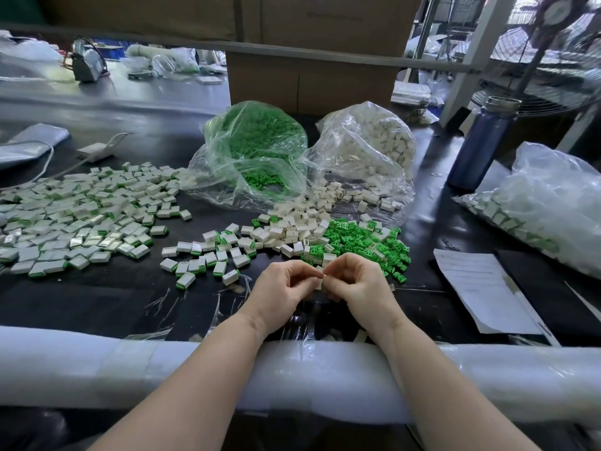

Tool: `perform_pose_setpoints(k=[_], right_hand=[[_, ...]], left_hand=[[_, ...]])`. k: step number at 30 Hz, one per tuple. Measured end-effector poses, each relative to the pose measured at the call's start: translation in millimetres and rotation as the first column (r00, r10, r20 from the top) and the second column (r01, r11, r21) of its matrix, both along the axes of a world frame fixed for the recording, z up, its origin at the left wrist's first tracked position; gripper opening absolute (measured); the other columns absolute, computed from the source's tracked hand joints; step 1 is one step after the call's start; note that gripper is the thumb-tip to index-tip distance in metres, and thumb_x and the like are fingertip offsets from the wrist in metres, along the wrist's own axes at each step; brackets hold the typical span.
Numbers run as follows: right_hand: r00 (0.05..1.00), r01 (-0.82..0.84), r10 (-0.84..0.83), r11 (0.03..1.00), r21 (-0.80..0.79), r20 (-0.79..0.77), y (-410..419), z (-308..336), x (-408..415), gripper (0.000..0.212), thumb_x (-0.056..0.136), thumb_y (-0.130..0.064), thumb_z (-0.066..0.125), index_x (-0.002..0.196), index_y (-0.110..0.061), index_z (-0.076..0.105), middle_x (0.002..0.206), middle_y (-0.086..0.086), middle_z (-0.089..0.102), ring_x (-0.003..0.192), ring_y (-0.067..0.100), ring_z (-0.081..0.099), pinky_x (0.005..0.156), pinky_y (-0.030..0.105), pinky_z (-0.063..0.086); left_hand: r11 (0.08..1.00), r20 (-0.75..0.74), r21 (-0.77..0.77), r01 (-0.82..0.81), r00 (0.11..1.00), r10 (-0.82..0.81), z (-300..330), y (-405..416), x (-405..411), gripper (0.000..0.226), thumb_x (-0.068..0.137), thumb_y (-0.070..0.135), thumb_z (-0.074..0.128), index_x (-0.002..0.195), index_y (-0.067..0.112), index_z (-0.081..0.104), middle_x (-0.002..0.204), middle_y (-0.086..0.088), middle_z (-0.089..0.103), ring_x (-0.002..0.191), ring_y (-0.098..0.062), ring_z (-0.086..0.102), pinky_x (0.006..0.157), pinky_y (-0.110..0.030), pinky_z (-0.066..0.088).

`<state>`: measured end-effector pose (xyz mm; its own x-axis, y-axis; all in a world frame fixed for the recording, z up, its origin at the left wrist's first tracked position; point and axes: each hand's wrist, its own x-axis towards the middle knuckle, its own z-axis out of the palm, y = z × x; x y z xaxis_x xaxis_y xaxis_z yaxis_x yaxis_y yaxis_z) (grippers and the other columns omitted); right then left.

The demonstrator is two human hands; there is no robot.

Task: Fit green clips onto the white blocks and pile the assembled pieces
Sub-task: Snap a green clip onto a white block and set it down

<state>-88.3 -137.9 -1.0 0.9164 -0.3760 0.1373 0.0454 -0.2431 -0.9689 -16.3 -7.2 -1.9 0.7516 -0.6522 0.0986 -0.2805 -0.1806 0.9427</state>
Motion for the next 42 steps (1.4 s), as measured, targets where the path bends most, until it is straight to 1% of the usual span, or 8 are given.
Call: perform_pose_setpoints(k=[4,9,14,19,29,36,40,42], right_hand=[[1.0,0.028,-0.028,0.997,0.074,0.009,-0.6,-1.7,0.7,0.016,0.082,0.006,0.063,0.076,-0.009,0.061,0.058,-0.002,0.064,0.049,0.006,0.058,0.051,0.016,0.047],[1.0,0.007,-0.01,0.987,0.161,0.023,-2.1,-1.1,-0.8,0.011,0.086,-0.001,0.06,0.078,-0.007,0.064,0.06,0.0,0.069,0.053,0.009,0.063,0.051,0.017,0.05],[0.998,0.046,-0.043,0.995,0.088,-0.035,0.5,-2.7,0.8,0.017,0.087,-0.003,0.061,0.071,-0.01,0.063,0.055,-0.001,0.065,0.049,0.006,0.058,0.051,0.017,0.049],[0.994,0.06,-0.059,0.998,0.005,-0.093,2.5,-1.4,2.3,0.023,0.087,-0.005,0.061,0.066,-0.014,0.061,0.052,-0.002,0.06,0.044,0.003,0.052,0.047,0.016,0.045],[0.993,0.024,-0.031,0.998,-0.062,-0.117,0.6,-3.3,3.3,0.025,0.087,-0.006,0.06,0.065,-0.018,0.058,0.052,-0.005,0.057,0.048,0.006,0.05,0.052,0.021,0.044],[0.997,0.081,-0.081,0.997,-0.008,-0.003,1.5,-3.6,2.5,0.015,0.084,-0.001,0.062,0.08,-0.015,0.06,0.065,0.004,0.062,0.055,0.009,0.056,0.053,0.02,0.05],[0.996,0.091,-0.091,0.996,0.026,-0.014,1.1,-3.5,2.3,0.015,0.084,0.0,0.063,0.077,-0.013,0.062,0.063,0.004,0.064,0.053,0.011,0.058,0.051,0.019,0.049],[0.996,0.087,-0.087,0.995,0.049,-0.01,0.6,-3.3,1.2,0.015,0.084,-0.001,0.063,0.076,-0.013,0.064,0.061,0.001,0.066,0.054,0.01,0.06,0.052,0.019,0.05]], left_hand=[[1.0,0.012,-0.012,0.019,1.0,-0.019,-2.2,-0.7,-0.7,0.022,0.079,0.002,0.069,0.093,0.018,0.066,0.089,-0.004,0.07,0.082,-0.011,0.065,0.081,-0.019,0.051],[0.997,-0.023,-0.053,-0.054,0.998,0.053,-5.1,-1.6,2.3,0.003,0.088,0.016,0.061,0.088,0.017,0.064,0.084,-0.01,0.07,0.082,-0.027,0.067,0.082,-0.038,0.054],[0.997,0.005,-0.029,-0.064,0.998,0.065,-5.4,-0.8,4.0,0.012,0.087,0.016,0.062,0.079,0.024,0.066,0.07,0.004,0.066,0.063,-0.009,0.057,0.067,-0.021,0.05],[0.999,0.014,0.009,-0.049,0.999,0.049,-4.1,-0.7,3.0,0.01,0.087,0.012,0.062,0.079,0.016,0.068,0.06,0.009,0.06,0.051,0.002,0.049,0.059,-0.014,0.043],[0.998,0.053,0.058,-0.038,0.998,0.035,-6.9,-0.9,4.3,0.009,0.088,0.015,0.061,0.083,0.017,0.069,0.06,0.016,0.059,0.055,0.003,0.051,0.065,-0.016,0.042],[0.998,0.066,0.004,-0.058,0.996,0.057,-5.7,-4.2,0.8,0.008,0.087,0.016,0.063,0.09,0.023,0.061,0.071,-0.003,0.06,0.063,-0.014,0.054,0.068,-0.029,0.05],[0.997,0.179,0.052,-0.052,0.983,0.042,-6.0,-1.7,0.0,0.019,0.08,0.013,0.07,0.085,0.024,0.055,0.072,0.001,0.059,0.055,0.0,0.049,0.059,-0.012,0.042],[0.997,0.159,0.029,-0.072,0.985,0.067,-5.9,-2.0,-0.2,0.01,0.083,0.015,0.068,0.085,0.02,0.06,0.073,0.001,0.062,0.059,-0.001,0.053,0.063,-0.015,0.047]])
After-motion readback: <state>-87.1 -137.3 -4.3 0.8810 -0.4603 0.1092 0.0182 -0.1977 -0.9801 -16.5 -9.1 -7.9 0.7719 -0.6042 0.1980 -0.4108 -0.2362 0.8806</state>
